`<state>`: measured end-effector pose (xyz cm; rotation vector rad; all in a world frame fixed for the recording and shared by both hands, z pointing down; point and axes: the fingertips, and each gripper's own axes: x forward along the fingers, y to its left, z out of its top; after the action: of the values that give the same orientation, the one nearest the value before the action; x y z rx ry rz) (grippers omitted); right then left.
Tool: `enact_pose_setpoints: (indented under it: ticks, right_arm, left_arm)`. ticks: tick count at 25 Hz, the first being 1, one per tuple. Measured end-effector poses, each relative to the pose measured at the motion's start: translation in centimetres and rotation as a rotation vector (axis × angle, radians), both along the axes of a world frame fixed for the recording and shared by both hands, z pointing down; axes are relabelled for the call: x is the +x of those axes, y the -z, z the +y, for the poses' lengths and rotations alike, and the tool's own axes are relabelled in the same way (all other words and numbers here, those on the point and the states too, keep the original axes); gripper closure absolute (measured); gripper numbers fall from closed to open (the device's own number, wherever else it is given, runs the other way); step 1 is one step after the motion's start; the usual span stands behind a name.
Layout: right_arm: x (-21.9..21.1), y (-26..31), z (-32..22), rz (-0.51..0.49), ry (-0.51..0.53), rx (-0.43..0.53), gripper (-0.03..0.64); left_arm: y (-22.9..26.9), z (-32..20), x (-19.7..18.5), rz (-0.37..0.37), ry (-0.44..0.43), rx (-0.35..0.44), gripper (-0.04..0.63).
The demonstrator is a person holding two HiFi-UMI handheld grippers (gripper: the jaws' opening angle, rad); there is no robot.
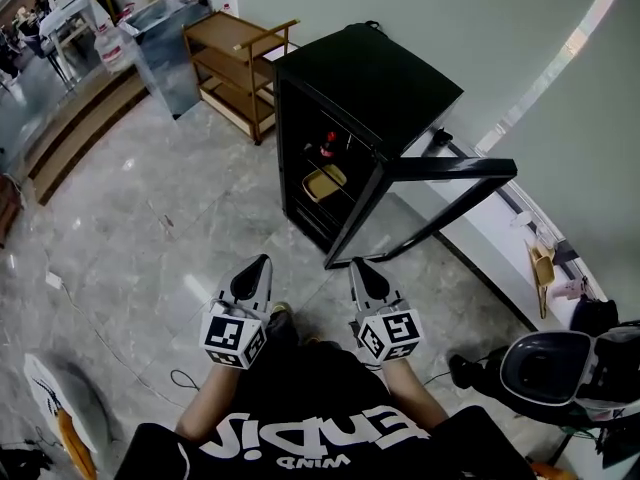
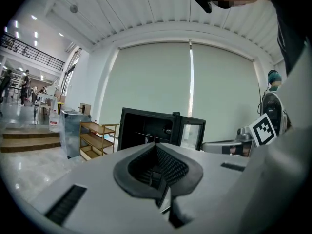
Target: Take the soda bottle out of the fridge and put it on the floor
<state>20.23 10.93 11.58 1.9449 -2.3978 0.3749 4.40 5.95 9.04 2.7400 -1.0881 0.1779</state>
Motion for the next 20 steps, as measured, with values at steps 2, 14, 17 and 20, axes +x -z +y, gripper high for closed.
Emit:
enact_pose_setpoints:
  ticks: [2,14,17,20]
  right_arm:
    - [0.1,0.5,-1.1,-0.006,-0.019,0.005,0.594]
    - [-0.6,-1.0,-6.0,-0.033,-0.078,-0.024,0.594]
    - [-0.8,-1.4,-7.3,-0.035,-0.077,-0.033,0.594]
    - [-1.4,-1.4,-7.7,-0.03,-0.063,-0.035,0.594]
  left_arm:
    - [0.3,-1.2,0.5,-0.004,-0.024,-0.003,0.589]
    - [-0.6,-8.2,1.7,-0.032,-0.133,-0.006,0.589]
    - [-0.6,-9.6,2.0,-0.033,-0.151,0.0,0.589]
    - [-0.5,-9.7,1.7,-0.028,-0.153,0.004,0.589]
